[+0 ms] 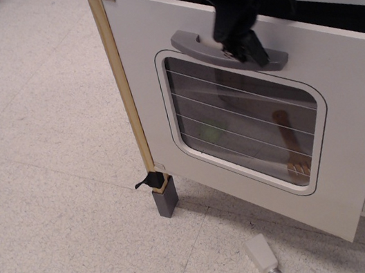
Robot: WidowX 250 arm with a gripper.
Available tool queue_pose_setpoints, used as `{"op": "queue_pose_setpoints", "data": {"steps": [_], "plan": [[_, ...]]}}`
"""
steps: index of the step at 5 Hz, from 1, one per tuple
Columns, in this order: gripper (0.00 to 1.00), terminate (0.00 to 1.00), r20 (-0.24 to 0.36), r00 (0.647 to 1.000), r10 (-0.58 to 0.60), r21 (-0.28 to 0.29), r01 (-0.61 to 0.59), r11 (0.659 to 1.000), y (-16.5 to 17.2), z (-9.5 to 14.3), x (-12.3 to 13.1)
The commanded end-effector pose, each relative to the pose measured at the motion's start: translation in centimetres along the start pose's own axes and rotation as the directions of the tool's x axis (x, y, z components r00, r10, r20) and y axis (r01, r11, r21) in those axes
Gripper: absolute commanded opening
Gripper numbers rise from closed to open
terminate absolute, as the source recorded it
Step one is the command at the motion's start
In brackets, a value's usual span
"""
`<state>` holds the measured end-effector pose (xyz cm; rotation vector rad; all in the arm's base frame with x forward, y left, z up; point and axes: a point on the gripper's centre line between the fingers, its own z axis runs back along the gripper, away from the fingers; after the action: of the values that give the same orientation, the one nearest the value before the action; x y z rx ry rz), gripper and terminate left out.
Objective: Open oven
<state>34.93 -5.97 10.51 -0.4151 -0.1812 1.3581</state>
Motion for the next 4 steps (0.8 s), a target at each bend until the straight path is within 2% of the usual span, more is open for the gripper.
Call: {"op": "queue_pose_setpoints", "data": {"steps": [1, 2, 3, 4], "plan": [[1.0, 0.0, 0.056, 0.991, 0.122, 0.003, -0.123, 0.992, -1.2, -0.5, 1.3], [1.0, 0.0, 0.095, 0.99, 0.106, 0.045, -0.11, 0.993, 0.3, -0.3, 2.0], [1.0, 0.0, 0.087, 0.991, -0.1, 0.117, 0.09, 0.989, 2.7, 0.5, 3.3], [1.0, 0.0, 0.048, 0.944, -0.327, 0.23, 0.308, 0.923, 4.6, 2.2, 5.6]]}}
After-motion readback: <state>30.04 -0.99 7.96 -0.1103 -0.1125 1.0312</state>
